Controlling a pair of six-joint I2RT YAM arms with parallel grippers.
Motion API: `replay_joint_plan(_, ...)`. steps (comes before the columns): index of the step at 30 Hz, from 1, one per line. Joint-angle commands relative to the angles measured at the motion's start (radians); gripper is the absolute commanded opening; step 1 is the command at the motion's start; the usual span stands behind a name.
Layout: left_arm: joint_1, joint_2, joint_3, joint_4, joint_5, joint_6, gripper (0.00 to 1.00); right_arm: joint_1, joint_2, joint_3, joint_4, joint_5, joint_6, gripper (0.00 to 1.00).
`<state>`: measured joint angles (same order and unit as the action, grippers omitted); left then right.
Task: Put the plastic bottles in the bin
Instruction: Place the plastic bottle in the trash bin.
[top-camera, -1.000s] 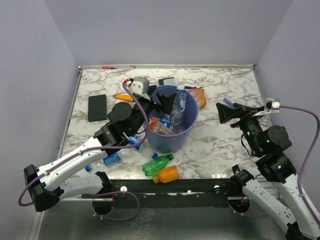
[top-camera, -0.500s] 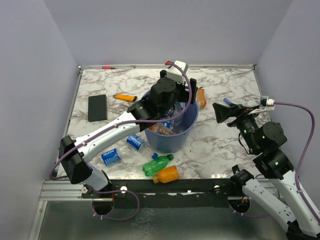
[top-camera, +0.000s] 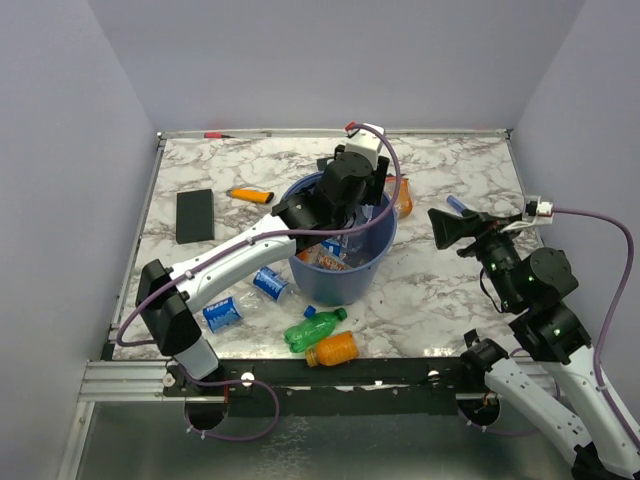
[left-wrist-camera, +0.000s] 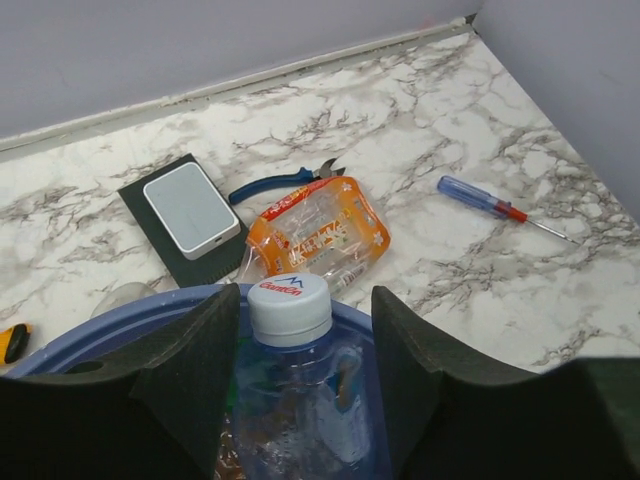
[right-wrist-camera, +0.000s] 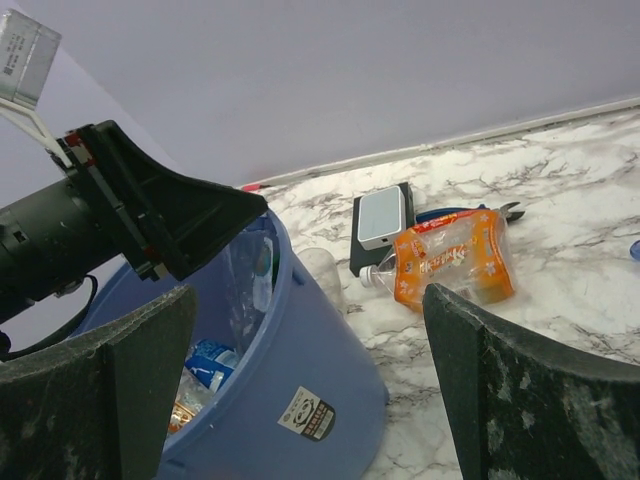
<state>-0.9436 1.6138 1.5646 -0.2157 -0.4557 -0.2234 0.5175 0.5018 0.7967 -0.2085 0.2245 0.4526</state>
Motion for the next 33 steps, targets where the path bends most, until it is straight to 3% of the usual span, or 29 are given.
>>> replay_joint_plan(1,0.003,0.027,0.030,-0.046,-0.049,0.016,0.55,0.004,-0.017,0.019,-0.033,0.009,-0.013,0.98)
replay_joint_plan(4,0.003,0.032,0.028,-0.049,-0.060,0.027,0.57,0.003,-0.023,0.021,-0.039,0.016,-0.015,0.98)
replay_joint_plan(7,0.003,0.036,0.027,-0.054,-0.074,0.039,0.66,0.004,-0.027,0.021,-0.041,0.015,-0.015,0.98)
replay_joint_plan(9,0.003,0.036,0.027,-0.054,-0.077,0.046,0.64,0.003,-0.026,0.021,-0.043,0.015,-0.015,0.98)
replay_joint_plan(14,0.003,0.002,0.021,-0.045,-0.084,0.037,0.37,0.004,-0.027,0.021,-0.042,0.014,-0.015,0.98)
replay_joint_plan(20,0.002,-0.123,-0.030,0.066,-0.044,0.034,0.13,0.004,-0.022,0.015,-0.034,0.019,-0.024,0.98)
replay_joint_plan(23,0.000,-0.232,-0.159,0.204,-0.017,0.069,0.00,0.004,-0.022,0.006,-0.029,0.020,-0.023,0.98)
replay_joint_plan(29,0.001,-0.528,-0.637,0.651,-0.061,0.213,0.00,0.003,-0.032,-0.008,-0.020,0.023,-0.028,0.98)
replay_joint_plan(33,0.003,-0.605,-0.850,0.901,-0.061,0.307,0.00,0.003,-0.042,-0.041,0.007,0.012,-0.020,0.98)
